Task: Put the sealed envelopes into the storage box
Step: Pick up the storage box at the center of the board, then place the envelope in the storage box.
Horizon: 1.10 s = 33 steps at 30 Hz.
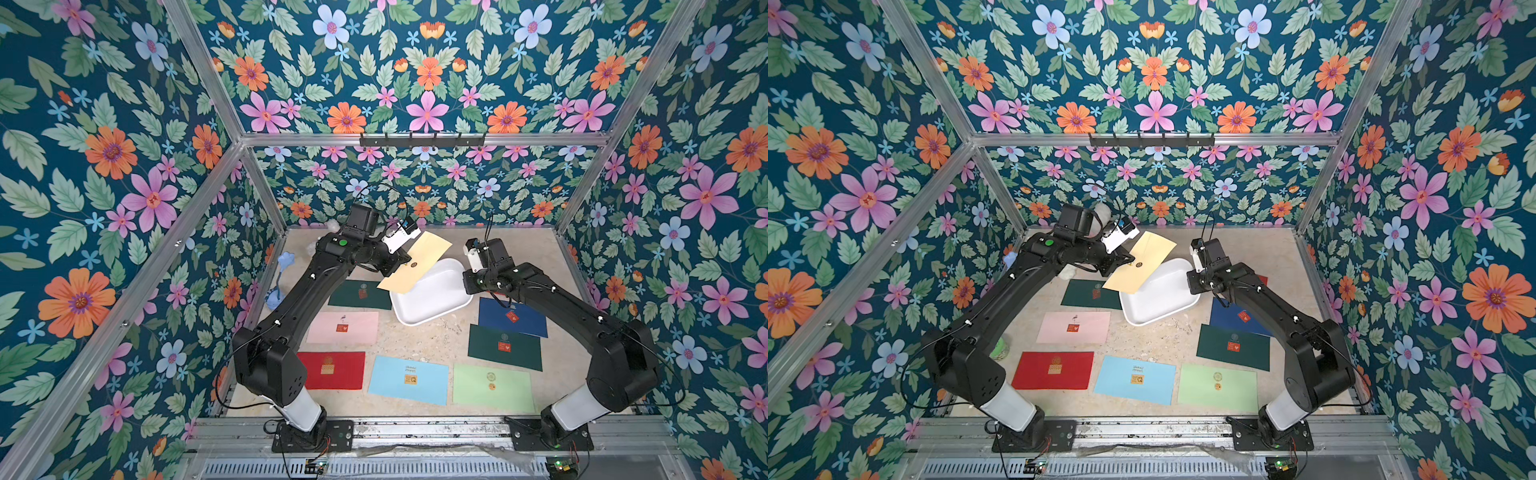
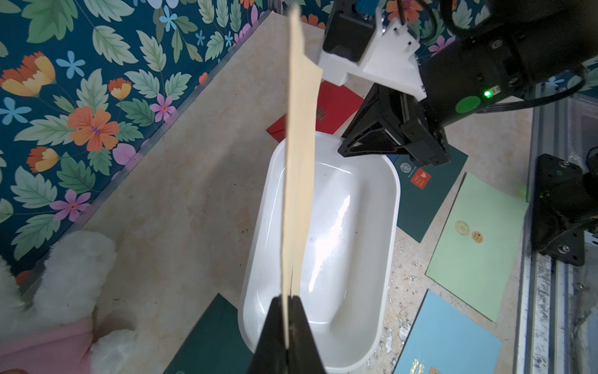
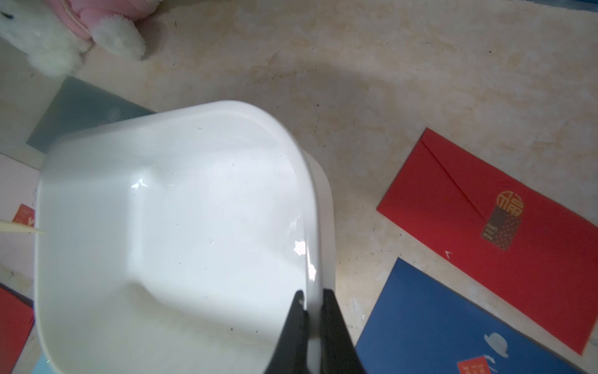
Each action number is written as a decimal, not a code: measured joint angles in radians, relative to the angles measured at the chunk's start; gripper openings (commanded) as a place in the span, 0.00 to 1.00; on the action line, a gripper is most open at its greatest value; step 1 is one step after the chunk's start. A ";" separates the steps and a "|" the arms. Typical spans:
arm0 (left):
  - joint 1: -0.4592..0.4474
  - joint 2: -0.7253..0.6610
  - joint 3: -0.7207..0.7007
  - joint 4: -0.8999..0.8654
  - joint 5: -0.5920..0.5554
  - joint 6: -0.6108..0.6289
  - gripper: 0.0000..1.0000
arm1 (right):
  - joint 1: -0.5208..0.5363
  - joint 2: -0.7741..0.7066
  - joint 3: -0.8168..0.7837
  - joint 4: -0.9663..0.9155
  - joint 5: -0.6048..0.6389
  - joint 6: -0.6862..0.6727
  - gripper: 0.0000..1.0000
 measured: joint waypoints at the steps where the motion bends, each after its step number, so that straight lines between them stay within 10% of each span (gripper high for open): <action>1: -0.005 0.005 0.000 -0.005 0.005 0.002 0.00 | 0.008 -0.011 -0.007 -0.007 0.008 -0.010 0.00; 33: -0.103 0.282 0.083 -0.245 -0.049 0.201 0.00 | 0.071 -0.094 -0.047 -0.048 -0.051 -0.076 0.00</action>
